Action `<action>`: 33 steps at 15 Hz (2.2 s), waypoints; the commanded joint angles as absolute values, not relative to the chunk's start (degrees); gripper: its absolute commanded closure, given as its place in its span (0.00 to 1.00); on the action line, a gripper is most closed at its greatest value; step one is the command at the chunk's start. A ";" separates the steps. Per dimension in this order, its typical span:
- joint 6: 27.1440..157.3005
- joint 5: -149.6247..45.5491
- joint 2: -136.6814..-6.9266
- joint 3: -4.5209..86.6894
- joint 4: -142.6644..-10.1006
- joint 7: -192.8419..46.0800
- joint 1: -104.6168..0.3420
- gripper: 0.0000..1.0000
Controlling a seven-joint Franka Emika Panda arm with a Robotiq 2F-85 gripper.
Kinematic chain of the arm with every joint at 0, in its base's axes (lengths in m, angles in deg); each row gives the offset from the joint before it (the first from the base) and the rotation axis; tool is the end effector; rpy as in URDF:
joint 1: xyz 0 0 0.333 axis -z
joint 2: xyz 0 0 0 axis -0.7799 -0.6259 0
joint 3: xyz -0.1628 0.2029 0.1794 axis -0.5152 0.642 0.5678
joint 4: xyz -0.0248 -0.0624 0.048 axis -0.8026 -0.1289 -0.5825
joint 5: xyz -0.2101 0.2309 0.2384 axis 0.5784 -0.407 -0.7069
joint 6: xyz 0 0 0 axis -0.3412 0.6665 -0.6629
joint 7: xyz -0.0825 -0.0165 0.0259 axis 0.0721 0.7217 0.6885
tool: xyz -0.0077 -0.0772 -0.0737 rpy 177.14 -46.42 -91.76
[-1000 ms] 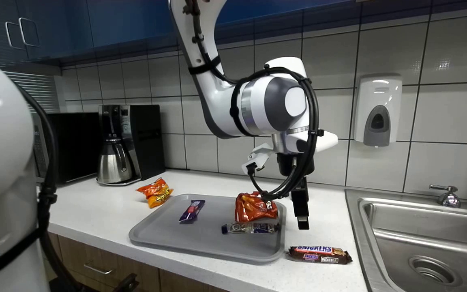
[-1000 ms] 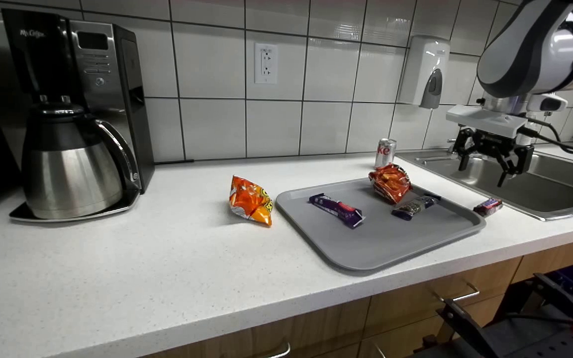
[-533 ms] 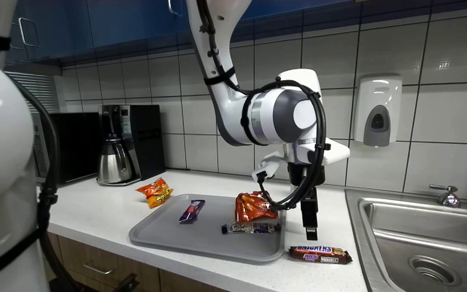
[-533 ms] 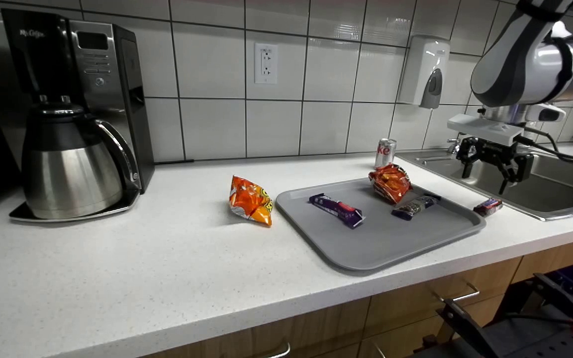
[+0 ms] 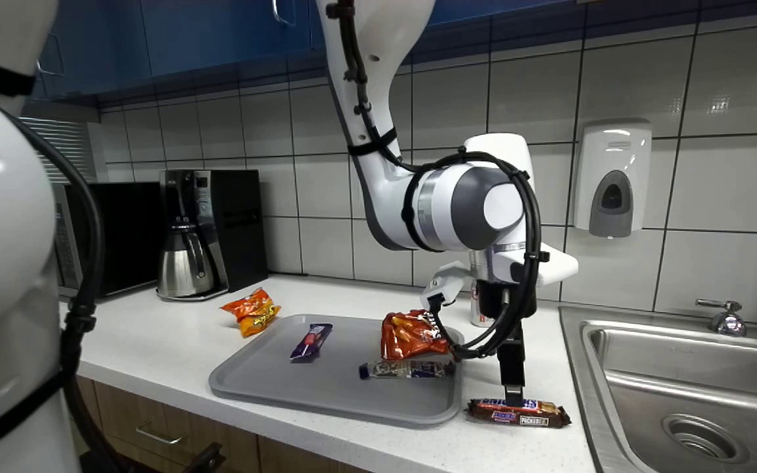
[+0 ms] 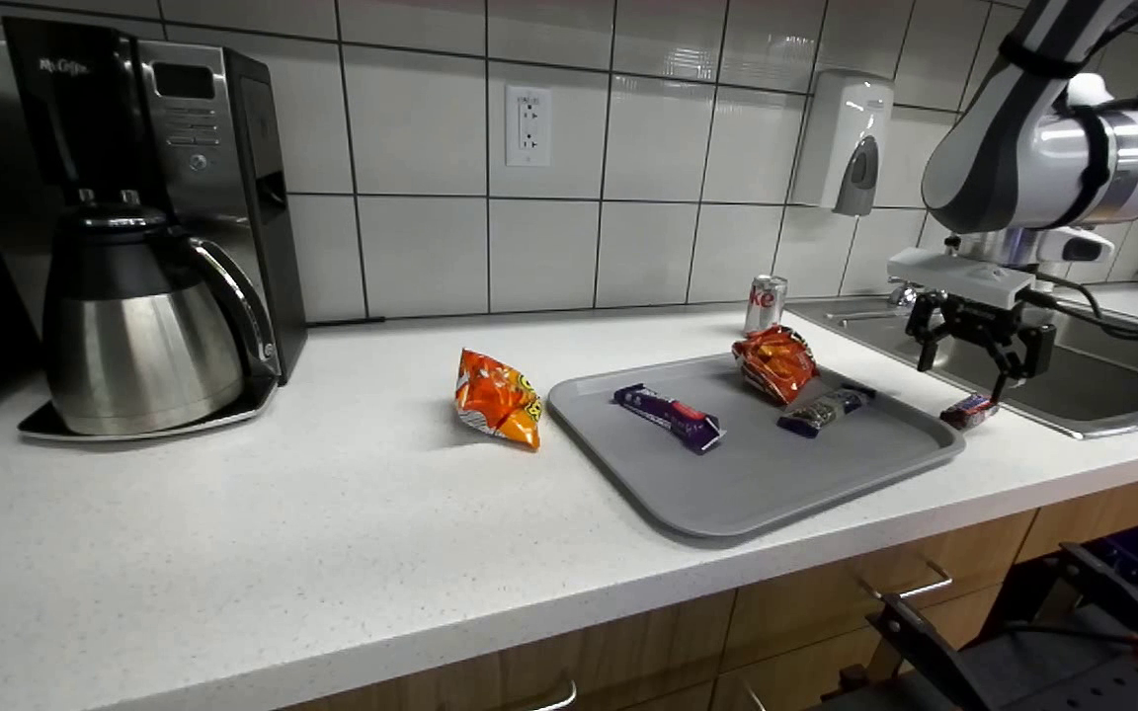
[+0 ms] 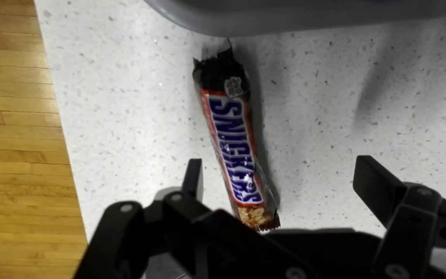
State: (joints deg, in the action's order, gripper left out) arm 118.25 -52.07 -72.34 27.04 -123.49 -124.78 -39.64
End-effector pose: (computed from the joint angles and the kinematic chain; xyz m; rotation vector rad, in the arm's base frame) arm 0.4303 -0.2484 0.1984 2.3032 -2.0009 0.1620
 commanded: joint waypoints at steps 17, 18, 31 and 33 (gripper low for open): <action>118.72 -53.83 -74.94 24.38 -123.21 -119.18 -42.01 0.34; 118.80 -53.74 -74.86 24.28 -123.29 -119.20 -42.11 0.44; 119.91 -48.65 -69.76 17.78 -126.85 -121.09 -47.82 0.96; 119.69 -46.88 -67.99 16.64 -127.95 -121.63 -49.07 0.96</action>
State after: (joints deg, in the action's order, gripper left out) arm 119.34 -49.76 -72.70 18.90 -124.66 -121.24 -46.96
